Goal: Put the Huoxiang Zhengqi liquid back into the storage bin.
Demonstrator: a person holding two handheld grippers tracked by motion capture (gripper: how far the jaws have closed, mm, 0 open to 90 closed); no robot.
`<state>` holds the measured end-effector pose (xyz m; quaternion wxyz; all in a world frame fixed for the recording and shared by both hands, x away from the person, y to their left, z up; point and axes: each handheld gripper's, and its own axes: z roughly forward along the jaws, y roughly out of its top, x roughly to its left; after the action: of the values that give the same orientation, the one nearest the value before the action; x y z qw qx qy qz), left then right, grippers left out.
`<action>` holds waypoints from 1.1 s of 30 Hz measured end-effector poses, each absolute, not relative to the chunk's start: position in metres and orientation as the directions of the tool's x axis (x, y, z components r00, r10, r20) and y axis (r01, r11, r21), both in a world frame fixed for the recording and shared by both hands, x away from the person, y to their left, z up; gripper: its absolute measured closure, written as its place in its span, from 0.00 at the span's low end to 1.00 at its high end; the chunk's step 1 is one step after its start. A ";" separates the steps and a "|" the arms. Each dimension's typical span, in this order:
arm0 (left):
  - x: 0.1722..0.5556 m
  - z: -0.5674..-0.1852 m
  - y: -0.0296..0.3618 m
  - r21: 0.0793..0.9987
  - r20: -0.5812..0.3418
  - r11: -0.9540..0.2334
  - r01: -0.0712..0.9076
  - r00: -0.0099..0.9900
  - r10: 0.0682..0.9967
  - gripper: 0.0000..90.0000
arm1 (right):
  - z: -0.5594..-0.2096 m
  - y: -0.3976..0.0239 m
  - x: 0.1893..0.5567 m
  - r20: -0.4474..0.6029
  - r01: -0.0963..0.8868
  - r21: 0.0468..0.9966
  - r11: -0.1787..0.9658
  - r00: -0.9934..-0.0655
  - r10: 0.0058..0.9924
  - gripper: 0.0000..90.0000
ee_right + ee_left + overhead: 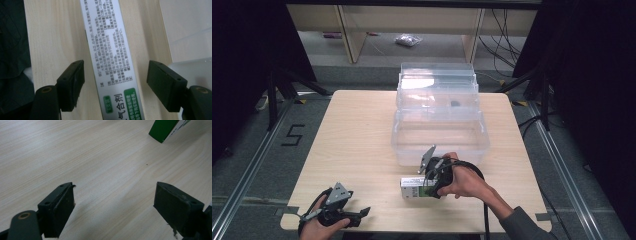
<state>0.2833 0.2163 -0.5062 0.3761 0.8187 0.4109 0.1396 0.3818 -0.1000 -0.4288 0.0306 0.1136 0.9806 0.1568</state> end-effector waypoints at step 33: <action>0.283 -0.506 0.217 0.728 -0.077 -0.387 0.566 0.629 0.774 0.18 | -0.444 -0.089 0.390 -0.008 0.155 0.222 0.963 -0.987 0.161 0.53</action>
<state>0.2834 0.2170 -0.5057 0.3742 0.8212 0.4078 0.1391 0.3902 -0.0889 -0.4442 0.0131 0.0796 0.9905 0.1110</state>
